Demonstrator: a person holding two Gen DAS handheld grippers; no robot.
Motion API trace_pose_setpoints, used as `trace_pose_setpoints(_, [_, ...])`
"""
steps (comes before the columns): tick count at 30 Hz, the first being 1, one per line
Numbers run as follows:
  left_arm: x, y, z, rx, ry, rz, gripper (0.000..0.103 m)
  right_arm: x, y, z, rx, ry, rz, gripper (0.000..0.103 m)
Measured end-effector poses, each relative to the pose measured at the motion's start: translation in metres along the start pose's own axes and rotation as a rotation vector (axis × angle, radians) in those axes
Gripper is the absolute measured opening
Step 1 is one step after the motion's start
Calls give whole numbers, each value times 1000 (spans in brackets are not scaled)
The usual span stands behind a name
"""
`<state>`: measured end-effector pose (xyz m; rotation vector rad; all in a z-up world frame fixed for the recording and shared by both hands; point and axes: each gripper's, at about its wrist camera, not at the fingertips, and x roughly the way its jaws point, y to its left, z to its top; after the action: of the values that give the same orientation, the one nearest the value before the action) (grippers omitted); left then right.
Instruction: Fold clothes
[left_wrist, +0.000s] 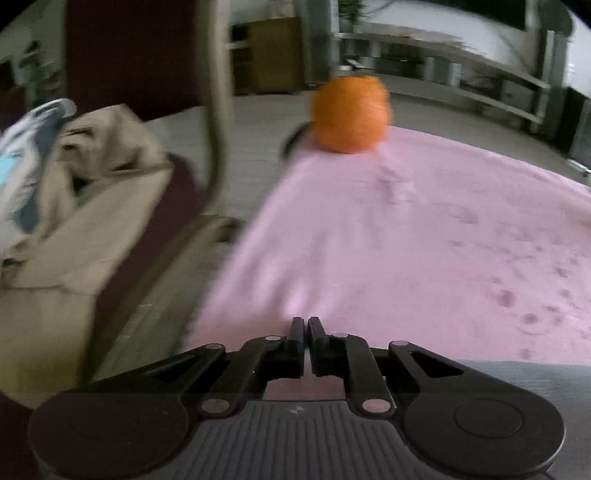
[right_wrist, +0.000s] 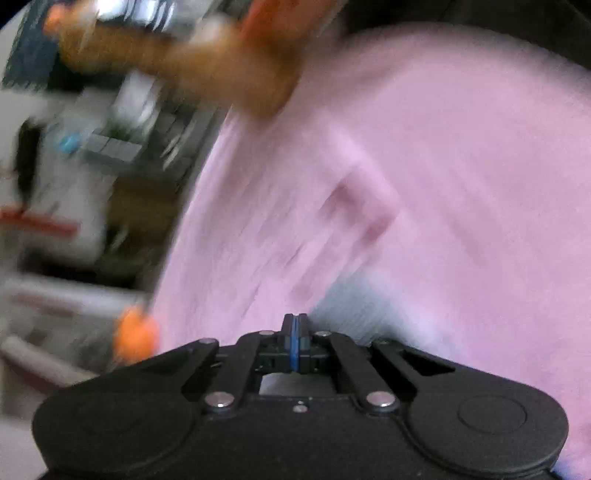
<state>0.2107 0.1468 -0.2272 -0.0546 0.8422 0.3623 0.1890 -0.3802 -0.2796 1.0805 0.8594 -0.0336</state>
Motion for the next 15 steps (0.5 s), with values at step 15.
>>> trace_pose_setpoints(15, [-73,-9,-41,127,42,-243,20,-64,9,-43,-19,84,88,9])
